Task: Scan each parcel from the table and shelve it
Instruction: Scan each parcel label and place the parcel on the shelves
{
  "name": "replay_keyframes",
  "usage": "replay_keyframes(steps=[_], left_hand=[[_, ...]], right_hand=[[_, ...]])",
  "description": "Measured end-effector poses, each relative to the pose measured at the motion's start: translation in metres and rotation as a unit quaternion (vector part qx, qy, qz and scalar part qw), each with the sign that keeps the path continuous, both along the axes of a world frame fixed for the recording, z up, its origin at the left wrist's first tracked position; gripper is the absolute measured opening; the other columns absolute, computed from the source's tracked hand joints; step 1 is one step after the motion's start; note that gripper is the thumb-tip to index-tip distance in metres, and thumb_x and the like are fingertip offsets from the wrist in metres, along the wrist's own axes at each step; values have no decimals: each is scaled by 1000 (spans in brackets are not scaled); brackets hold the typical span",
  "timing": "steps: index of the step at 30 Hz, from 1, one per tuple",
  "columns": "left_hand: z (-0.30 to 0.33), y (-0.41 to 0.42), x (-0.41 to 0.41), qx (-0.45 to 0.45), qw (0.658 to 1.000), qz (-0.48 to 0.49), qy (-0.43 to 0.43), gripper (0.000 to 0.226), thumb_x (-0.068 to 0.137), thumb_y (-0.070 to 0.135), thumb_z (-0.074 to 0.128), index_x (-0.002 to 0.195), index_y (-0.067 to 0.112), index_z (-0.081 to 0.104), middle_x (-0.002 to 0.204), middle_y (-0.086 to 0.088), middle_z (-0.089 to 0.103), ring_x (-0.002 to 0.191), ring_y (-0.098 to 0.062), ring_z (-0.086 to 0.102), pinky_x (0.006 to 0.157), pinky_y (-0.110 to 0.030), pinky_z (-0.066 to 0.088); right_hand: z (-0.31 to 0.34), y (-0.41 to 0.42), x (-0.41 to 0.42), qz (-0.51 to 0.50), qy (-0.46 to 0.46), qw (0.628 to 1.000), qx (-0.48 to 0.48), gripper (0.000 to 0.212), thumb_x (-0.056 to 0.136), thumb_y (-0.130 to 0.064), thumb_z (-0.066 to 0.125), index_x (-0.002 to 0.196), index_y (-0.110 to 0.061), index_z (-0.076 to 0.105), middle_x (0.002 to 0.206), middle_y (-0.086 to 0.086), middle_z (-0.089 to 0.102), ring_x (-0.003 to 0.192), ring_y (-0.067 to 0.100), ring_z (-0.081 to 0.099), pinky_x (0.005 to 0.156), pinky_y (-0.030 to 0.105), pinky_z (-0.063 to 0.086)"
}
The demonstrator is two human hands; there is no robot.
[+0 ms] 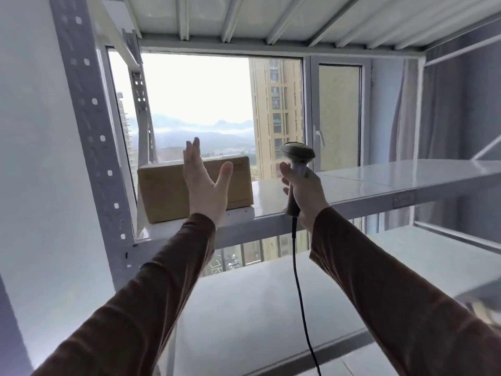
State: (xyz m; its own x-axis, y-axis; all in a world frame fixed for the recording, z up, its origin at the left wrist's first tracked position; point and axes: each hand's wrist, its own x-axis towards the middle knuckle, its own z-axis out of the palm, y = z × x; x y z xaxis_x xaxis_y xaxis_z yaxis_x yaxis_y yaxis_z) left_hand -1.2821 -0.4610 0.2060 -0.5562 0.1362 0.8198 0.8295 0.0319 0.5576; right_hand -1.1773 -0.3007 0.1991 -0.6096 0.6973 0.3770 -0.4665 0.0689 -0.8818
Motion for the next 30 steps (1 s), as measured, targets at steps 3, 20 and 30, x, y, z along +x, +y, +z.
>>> replay_keyframes(steps=[3,20,30], left_hand=[[-15,41,32,-17,996,-85,-14,70,103,39,59,162,21,26,172,-2,19,158,-19,19,128,-47,19],[-121,311,365,-107,817,-502,-264,45,104,22,62,144,6,52,141,-7,58,133,-23,56,113,-32,44],[-180,436,640,-224,716,-601,-275,47,105,31,58,146,9,51,143,-7,60,125,-18,59,112,-32,46]], right_hand=[[-15,14,45,-39,6,999,19,19,97,-30,71,110,-18,66,112,6,71,106,24,68,96,40,54],[-105,151,434,-437,-70,896,-16,21,97,-27,71,112,-14,65,88,-3,72,61,8,69,56,24,52],[-162,226,715,-560,-92,820,-72,11,96,-26,73,102,-20,65,90,2,72,61,9,66,54,22,52]])
